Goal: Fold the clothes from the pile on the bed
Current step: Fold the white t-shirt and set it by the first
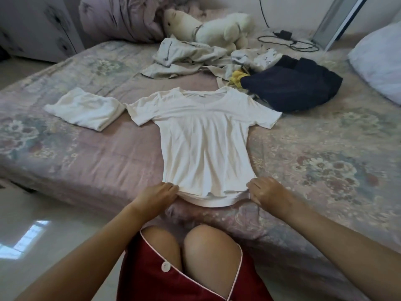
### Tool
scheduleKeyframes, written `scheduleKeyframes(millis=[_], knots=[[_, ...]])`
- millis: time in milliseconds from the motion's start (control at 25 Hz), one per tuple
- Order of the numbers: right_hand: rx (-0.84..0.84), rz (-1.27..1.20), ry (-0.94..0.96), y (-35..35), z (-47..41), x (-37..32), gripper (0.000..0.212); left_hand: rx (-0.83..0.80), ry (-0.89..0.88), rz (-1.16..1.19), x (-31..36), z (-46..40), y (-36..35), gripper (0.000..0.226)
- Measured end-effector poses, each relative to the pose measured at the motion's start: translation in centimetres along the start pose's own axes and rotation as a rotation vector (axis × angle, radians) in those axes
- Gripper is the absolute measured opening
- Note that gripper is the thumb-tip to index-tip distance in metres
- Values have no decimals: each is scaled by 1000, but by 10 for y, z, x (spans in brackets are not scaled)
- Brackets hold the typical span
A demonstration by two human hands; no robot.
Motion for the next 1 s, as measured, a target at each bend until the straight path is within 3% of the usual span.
scheduleKeyframes(millis=[120,280,360,440,560,640,760,840,920,1000], knots=[[-47,-252,-418,5,-8,-3,18,54,188,98,2,1,-2,33],[-320,-515,-841,10,-8,14,4,-136,612,283,-13,5,2,12],[-364,-537,-865,16,-11,19,5,-184,758,367,-16,8,4,20],[-408,-453,-795,18,-13,18,2,-120,847,434,-16,4,9,27],[-322,-404,-849,15,-12,15,2,-34,963,531,-14,3,10,21],[-311,-343,-843,12,-13,12,15,-58,944,494,-9,5,10,13],[-488,-91,-566,4,-10,4,32,-112,905,322,2,10,3,26],[-574,12,-449,0,-5,-1,34,-98,1054,324,3,10,2,13],[-494,-48,-558,5,-9,0,25,-109,1138,397,3,5,4,7],[-281,-167,-861,21,-16,12,14,-15,1187,352,-5,2,13,12]])
Point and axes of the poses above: each hand's wrist, its own z-axis away from the middle knuckle, its own y-axis out of the back of the hand, x = y × z, the point moved 3 cm from there along -z, towards the middle knuckle, and after that the axes turned 15 degrees about x, right-handed, at the moved point
